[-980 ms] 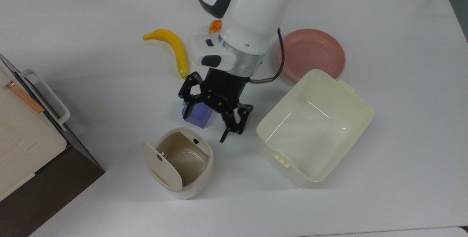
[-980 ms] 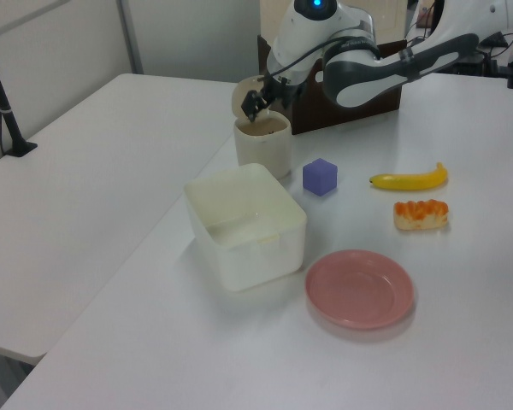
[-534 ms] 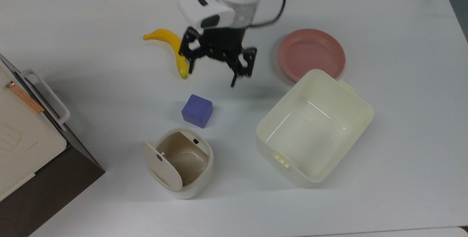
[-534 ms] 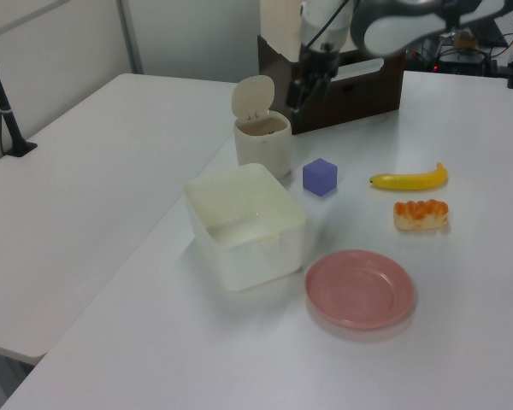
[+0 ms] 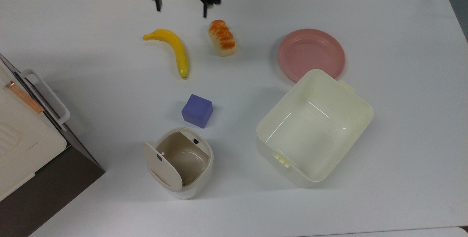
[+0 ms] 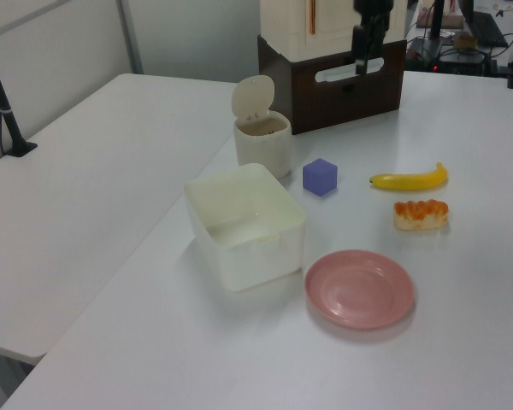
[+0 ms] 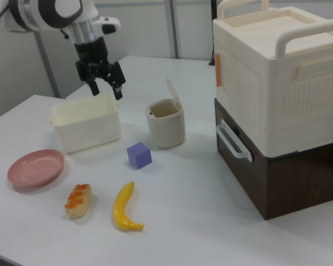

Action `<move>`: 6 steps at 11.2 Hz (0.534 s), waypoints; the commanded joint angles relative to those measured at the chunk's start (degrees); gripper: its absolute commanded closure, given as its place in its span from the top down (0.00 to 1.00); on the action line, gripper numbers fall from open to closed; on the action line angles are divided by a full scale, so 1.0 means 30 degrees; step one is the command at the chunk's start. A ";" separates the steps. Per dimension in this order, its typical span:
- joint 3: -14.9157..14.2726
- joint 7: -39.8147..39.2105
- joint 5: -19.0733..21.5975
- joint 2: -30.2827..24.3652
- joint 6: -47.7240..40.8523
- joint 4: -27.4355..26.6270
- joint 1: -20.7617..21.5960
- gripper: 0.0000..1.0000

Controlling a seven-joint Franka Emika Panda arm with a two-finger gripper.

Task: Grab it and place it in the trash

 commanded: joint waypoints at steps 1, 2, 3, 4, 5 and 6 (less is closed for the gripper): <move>-0.1890 -0.0871 0.1212 -0.1860 -0.0726 -0.0882 0.0127 1.00; -0.1922 -0.1046 0.1154 -0.2094 -0.0872 -0.1115 0.0127 1.00; -0.2009 -0.1599 0.1212 -0.2241 -0.0874 -0.1292 0.0069 1.00; -0.2242 -0.2330 0.1299 -0.2417 -0.0816 -0.1323 0.0098 1.00; -0.2448 -0.2337 0.1619 -0.2535 -0.0960 -0.1294 0.0127 1.00; -0.2798 -0.2337 0.2638 -0.2855 -0.1049 -0.1294 0.0127 1.00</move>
